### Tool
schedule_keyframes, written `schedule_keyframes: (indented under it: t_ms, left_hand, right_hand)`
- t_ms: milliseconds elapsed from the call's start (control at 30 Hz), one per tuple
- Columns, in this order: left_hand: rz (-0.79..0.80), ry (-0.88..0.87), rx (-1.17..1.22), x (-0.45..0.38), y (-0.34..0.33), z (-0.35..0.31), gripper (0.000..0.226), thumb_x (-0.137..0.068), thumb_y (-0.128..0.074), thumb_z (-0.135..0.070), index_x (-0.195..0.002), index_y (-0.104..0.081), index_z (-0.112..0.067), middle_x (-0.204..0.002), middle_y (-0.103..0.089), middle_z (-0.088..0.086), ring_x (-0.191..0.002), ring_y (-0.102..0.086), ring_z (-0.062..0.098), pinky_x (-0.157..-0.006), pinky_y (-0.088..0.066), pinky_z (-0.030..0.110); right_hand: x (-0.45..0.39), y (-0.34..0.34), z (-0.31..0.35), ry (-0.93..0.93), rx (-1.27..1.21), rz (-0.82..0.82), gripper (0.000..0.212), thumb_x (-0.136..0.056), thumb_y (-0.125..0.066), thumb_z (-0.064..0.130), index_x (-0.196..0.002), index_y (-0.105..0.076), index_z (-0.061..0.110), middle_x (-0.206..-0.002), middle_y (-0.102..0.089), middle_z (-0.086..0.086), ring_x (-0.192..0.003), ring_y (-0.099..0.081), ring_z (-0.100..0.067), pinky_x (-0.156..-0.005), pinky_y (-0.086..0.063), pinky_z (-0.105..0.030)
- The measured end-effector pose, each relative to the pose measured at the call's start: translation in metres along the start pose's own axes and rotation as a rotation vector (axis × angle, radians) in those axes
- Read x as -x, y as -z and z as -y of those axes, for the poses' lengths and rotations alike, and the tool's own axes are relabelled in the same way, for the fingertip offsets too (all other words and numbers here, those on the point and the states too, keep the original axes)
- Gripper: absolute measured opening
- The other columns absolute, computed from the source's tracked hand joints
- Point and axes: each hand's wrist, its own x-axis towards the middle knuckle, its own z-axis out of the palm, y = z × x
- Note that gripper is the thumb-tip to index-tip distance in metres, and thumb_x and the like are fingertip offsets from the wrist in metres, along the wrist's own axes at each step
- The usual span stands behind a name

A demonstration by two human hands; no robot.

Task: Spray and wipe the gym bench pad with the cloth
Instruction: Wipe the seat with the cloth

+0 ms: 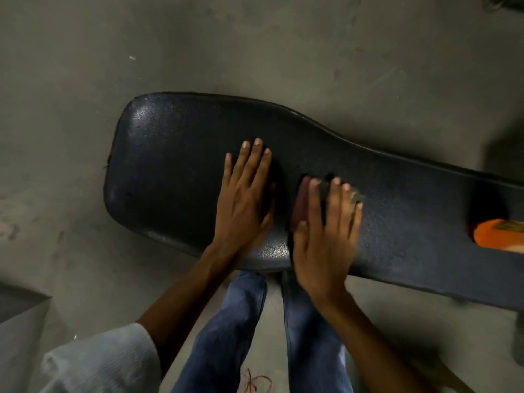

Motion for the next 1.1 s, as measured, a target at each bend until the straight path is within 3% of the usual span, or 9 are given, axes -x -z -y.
schedule_keyframes:
  t_ms: [233,400,467,600,733,800,967,1033,1100]
  left_hand:
    - [0.025,-0.024,-0.075,0.008,0.002,0.017,0.064,-0.107,-0.05,-0.026,-0.164,-0.031,-0.002,-0.175,-0.02,0.018,-0.164,-0.013,0.034,-0.135,-0.005,0.054]
    - [0.024,-0.039,-0.084,0.009,0.004,0.016,0.059,-0.11,-0.046,-0.026,-0.163,-0.033,-0.003,-0.174,-0.021,0.018,-0.164,-0.014,0.034,-0.134,-0.007,0.055]
    - [-0.012,-0.017,-0.059,0.011,0.009,0.015,0.058,-0.11,-0.047,-0.024,-0.162,-0.035,-0.002,-0.173,-0.023,0.02,-0.164,-0.015,0.036,-0.134,-0.007,0.055]
    - [-0.107,0.079,-0.071,0.026,0.024,0.027,0.058,-0.108,-0.05,-0.022,-0.161,-0.037,0.0,-0.172,-0.026,0.023,-0.162,-0.018,0.04,-0.134,-0.007,0.058]
    - [-0.172,0.197,-0.129,0.049,0.042,0.05,0.063,-0.106,-0.049,-0.024,-0.162,-0.034,0.001,-0.172,-0.024,0.024,-0.163,-0.017,0.04,-0.134,-0.005,0.057]
    - [-0.191,0.26,-0.188,0.058,0.048,0.062,0.065,-0.105,-0.048,-0.022,-0.164,-0.03,-0.001,-0.174,-0.02,0.022,-0.164,-0.013,0.039,-0.134,-0.004,0.056]
    - [-0.181,0.34,-0.238,0.065,0.045,0.076,0.061,-0.113,-0.036,-0.034,-0.166,-0.026,-0.004,-0.176,-0.018,0.019,-0.165,-0.011,0.035,-0.133,-0.007,0.058]
    - [-0.203,0.337,-0.225,0.064,0.044,0.076,0.06,-0.113,-0.037,-0.032,-0.165,-0.03,-0.003,-0.174,-0.021,0.02,-0.164,-0.015,0.036,-0.133,-0.009,0.059]
    - [-0.245,0.343,-0.204,0.065,0.048,0.08,0.058,-0.112,-0.039,-0.028,-0.163,-0.032,-0.002,-0.173,-0.023,0.021,-0.163,-0.017,0.038,-0.132,-0.01,0.06]
  right_hand:
    - [-0.01,-0.009,-0.009,0.26,0.002,-0.017,0.067,-0.112,-0.041,0.042,-0.173,-0.016,0.029,-0.181,-0.013,-0.012,-0.169,-0.01,-0.033,-0.135,-0.013,-0.059]
    - [-0.017,-0.001,-0.043,-0.177,-0.033,-0.084,0.063,-0.114,-0.028,0.045,-0.173,-0.018,0.027,-0.181,-0.013,-0.011,-0.169,-0.008,-0.034,-0.133,-0.014,-0.063]
    - [-0.003,-0.003,-0.027,-0.255,-0.024,-0.083,0.065,-0.114,-0.028,0.045,-0.174,-0.012,0.027,-0.182,-0.009,-0.009,-0.169,-0.004,-0.032,-0.134,-0.012,-0.062]
    - [0.03,-0.017,0.027,0.086,0.01,0.005,0.071,-0.112,-0.032,0.046,-0.173,0.0,0.03,-0.181,-0.003,-0.007,-0.168,-0.001,-0.03,-0.135,-0.011,-0.06]
    - [0.004,-0.021,0.066,0.391,-0.006,0.056,0.068,-0.113,-0.033,0.045,-0.174,-0.008,0.031,-0.182,-0.011,-0.008,-0.168,-0.009,-0.03,-0.134,-0.017,-0.06]
    - [-0.031,-0.018,0.064,0.402,-0.029,0.023,0.065,-0.113,-0.035,0.043,-0.173,-0.014,0.031,-0.181,-0.014,-0.008,-0.168,-0.012,-0.031,-0.134,-0.015,-0.059]
    - [-0.077,-0.006,0.065,0.074,0.0,-0.063,0.062,-0.116,-0.025,0.044,-0.174,-0.013,0.026,-0.182,-0.011,-0.01,-0.169,-0.008,-0.032,-0.135,-0.011,-0.059]
    - [-0.052,-0.008,0.084,0.225,0.029,0.001,0.066,-0.115,-0.028,0.044,-0.174,-0.004,0.027,-0.182,-0.005,-0.01,-0.169,-0.003,-0.032,-0.135,-0.01,-0.059]
    - [-0.015,-0.015,0.096,0.496,0.06,0.106,0.073,-0.113,-0.036,0.045,-0.174,0.0,0.027,-0.182,0.0,-0.01,-0.169,0.0,-0.032,-0.135,-0.01,-0.06]
